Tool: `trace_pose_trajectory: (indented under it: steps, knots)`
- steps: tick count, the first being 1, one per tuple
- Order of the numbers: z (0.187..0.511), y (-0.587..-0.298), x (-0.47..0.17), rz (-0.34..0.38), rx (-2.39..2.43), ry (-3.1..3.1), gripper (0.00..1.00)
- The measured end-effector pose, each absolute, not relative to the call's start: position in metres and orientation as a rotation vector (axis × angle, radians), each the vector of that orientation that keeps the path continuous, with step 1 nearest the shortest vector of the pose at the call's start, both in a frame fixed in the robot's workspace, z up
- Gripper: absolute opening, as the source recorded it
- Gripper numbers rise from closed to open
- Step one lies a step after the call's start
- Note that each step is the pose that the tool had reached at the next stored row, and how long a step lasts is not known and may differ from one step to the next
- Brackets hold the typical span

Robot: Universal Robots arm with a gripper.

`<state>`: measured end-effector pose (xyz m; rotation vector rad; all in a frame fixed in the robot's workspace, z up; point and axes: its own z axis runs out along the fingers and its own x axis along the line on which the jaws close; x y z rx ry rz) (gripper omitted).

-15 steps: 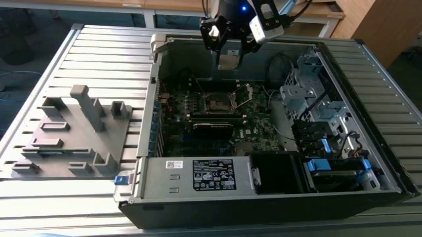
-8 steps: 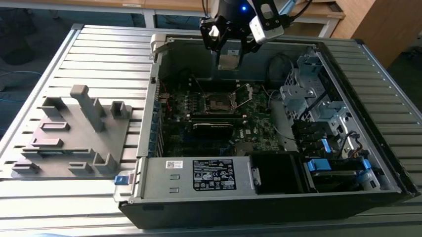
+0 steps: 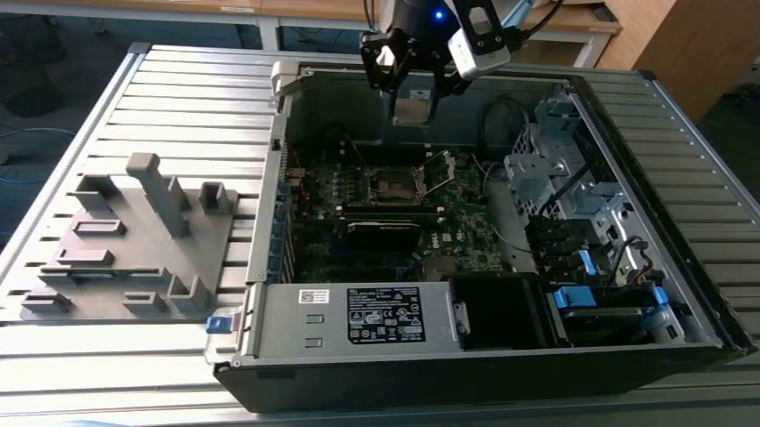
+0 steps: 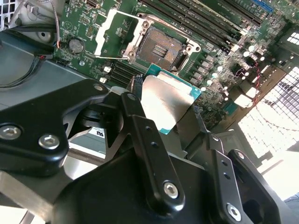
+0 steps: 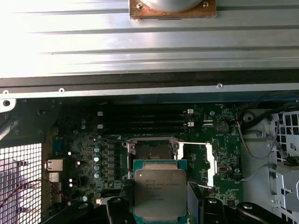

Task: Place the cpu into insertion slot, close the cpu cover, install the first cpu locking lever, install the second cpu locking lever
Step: 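Place the cpu into insertion slot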

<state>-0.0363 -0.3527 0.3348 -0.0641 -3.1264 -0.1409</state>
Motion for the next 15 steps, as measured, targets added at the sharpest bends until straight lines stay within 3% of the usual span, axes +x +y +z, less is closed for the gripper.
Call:
trace_pose_trajectory:
  steps: [15]
  knots:
    - [0.3346, -0.3527, -0.0363, -0.141, -0.1, -3.126, 0.54]
